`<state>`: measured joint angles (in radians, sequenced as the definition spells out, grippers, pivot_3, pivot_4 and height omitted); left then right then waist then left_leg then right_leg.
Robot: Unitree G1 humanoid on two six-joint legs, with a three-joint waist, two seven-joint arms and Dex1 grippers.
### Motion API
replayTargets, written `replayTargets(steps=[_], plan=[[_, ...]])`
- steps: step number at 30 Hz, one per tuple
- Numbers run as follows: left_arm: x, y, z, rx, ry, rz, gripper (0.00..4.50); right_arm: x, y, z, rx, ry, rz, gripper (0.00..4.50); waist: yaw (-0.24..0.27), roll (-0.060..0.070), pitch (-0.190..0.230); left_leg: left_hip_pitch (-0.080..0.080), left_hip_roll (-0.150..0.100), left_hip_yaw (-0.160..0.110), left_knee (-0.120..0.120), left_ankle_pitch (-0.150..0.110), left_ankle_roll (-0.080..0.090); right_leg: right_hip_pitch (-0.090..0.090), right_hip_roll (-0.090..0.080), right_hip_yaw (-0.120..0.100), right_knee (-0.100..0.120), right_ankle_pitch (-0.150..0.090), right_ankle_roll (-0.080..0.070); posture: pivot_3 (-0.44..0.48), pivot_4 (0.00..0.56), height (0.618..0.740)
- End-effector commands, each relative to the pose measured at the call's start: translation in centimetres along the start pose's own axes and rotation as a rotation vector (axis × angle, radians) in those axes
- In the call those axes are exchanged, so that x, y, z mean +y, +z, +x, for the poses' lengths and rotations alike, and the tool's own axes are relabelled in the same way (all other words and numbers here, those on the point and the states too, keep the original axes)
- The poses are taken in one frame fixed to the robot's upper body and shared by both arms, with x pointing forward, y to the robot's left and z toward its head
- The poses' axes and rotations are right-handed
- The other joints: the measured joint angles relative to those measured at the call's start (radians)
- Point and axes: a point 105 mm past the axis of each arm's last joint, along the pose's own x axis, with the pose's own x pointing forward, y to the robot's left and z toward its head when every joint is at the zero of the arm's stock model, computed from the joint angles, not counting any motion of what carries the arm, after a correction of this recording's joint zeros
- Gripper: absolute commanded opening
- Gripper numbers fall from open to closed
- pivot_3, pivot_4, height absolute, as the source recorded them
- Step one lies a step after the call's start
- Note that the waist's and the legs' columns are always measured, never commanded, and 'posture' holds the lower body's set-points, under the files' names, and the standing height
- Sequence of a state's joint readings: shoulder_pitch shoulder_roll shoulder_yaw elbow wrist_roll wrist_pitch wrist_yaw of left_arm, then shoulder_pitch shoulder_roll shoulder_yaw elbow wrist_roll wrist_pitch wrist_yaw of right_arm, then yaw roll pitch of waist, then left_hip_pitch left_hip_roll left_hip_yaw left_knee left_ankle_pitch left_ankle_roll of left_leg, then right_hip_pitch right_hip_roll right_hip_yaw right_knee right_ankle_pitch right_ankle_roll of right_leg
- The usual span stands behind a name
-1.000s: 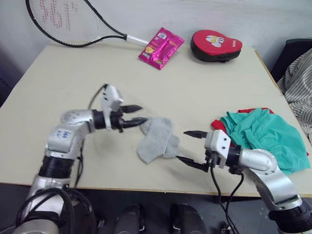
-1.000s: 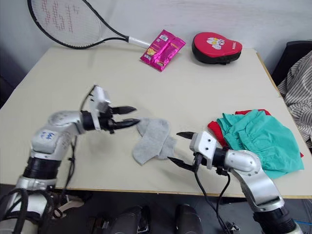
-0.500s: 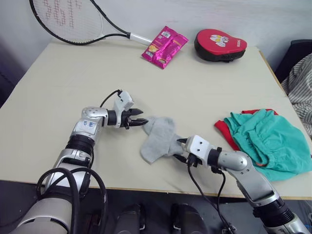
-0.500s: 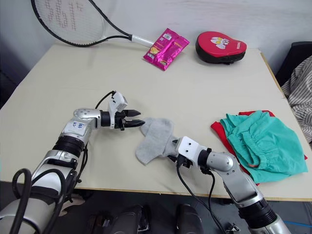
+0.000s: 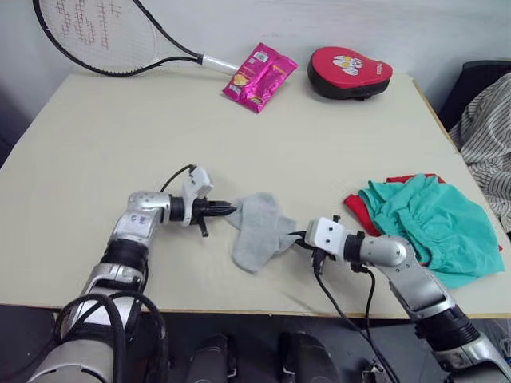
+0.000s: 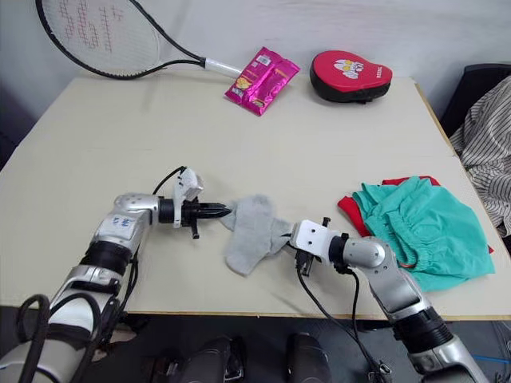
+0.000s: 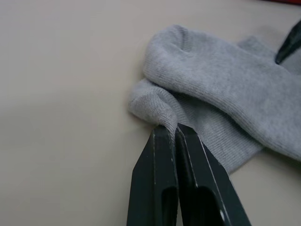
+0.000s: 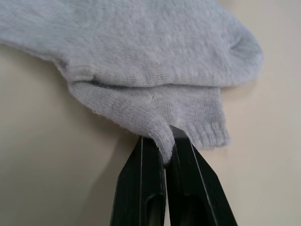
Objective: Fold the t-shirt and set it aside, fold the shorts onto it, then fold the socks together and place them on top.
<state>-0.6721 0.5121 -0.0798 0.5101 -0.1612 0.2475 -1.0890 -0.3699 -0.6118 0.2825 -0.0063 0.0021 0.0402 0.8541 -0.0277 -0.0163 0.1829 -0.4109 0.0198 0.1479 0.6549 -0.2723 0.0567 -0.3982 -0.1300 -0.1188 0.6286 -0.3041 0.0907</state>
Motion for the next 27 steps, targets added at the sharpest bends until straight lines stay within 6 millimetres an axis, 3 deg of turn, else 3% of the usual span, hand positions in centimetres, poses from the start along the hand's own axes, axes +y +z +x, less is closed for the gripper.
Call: replayTargets(steps=[1,8,13,14,17,22,24,27], plan=[[-0.7,1.3,-2.2,-0.056,0.082,0.026,0.01,-1.3,0.0,0.2,-0.019,0.029,-0.098,0.00,-0.004,0.000,0.000,0.002,0.000,0.000,-0.001,0.000,0.000,0.002,0.000,0.001,0.000,0.000,0.000,0.000,0.150,0.740],[-4.1,0.8,-4.6,-0.045,0.185,-0.005,0.01,-3.1,-0.1,1.4,-0.058,0.085,-0.194,0.00,0.000,0.001,0.001,0.004,0.000,0.000,-0.002,0.000,-0.001,0.004,0.000,0.001,-0.001,0.000,0.000,0.000,0.150,0.740],[-4.4,0.6,-4.7,-0.051,0.244,-0.035,0.01,-2.7,-0.1,1.4,-0.089,0.118,-0.164,0.00,0.001,0.001,0.001,0.004,0.000,-0.001,-0.003,0.000,-0.001,0.004,-0.001,0.001,-0.002,0.000,0.000,0.000,0.150,0.740],[-4.4,0.7,-4.6,-0.054,0.246,-0.039,0.00,-2.8,-0.1,1.2,-0.091,0.112,-0.147,0.24,0.000,0.001,0.001,0.004,0.000,-0.001,-0.003,0.000,-0.001,0.004,-0.001,0.001,-0.002,0.000,0.000,0.000,0.150,0.740],[-4.5,0.7,-4.5,-0.056,0.243,-0.042,0.70,-2.4,-0.3,0.6,-0.084,0.128,-0.129,1.05,0.000,0.001,0.001,0.005,0.000,-0.001,-0.004,0.000,-0.002,0.004,-0.001,0.001,-0.002,0.000,0.000,0.000,0.150,0.740],[-3.4,1.1,-6.5,-0.076,0.296,-0.043,2.27,-3.2,-0.2,-2.1,-0.078,0.084,-0.040,2.81,0.002,0.001,0.001,0.005,0.000,-0.001,-0.005,0.000,-0.002,0.004,-0.001,0.001,-0.002,0.000,0.000,0.000,0.150,0.740],[-3.1,1.4,-8.1,-0.093,0.289,-0.064,2.88,-2.9,0.4,-3.7,-0.094,0.100,0.144,3.43,0.001,0.001,0.001,0.005,0.000,-0.001,-0.005,0.000,-0.003,0.004,-0.001,0.001,-0.003,0.000,0.000,0.000,0.150,0.740],[-3.0,1.8,-9.8,-0.106,0.246,-0.127,2.91,-1.0,1.9,-5.5,-0.100,0.195,0.478,4.49,0.001,0.002,0.002,0.005,0.001,-0.002,-0.006,-0.002,-0.005,0.003,-0.002,0.001,-0.005,-0.001,-0.001,0.000,0.150,0.740]])
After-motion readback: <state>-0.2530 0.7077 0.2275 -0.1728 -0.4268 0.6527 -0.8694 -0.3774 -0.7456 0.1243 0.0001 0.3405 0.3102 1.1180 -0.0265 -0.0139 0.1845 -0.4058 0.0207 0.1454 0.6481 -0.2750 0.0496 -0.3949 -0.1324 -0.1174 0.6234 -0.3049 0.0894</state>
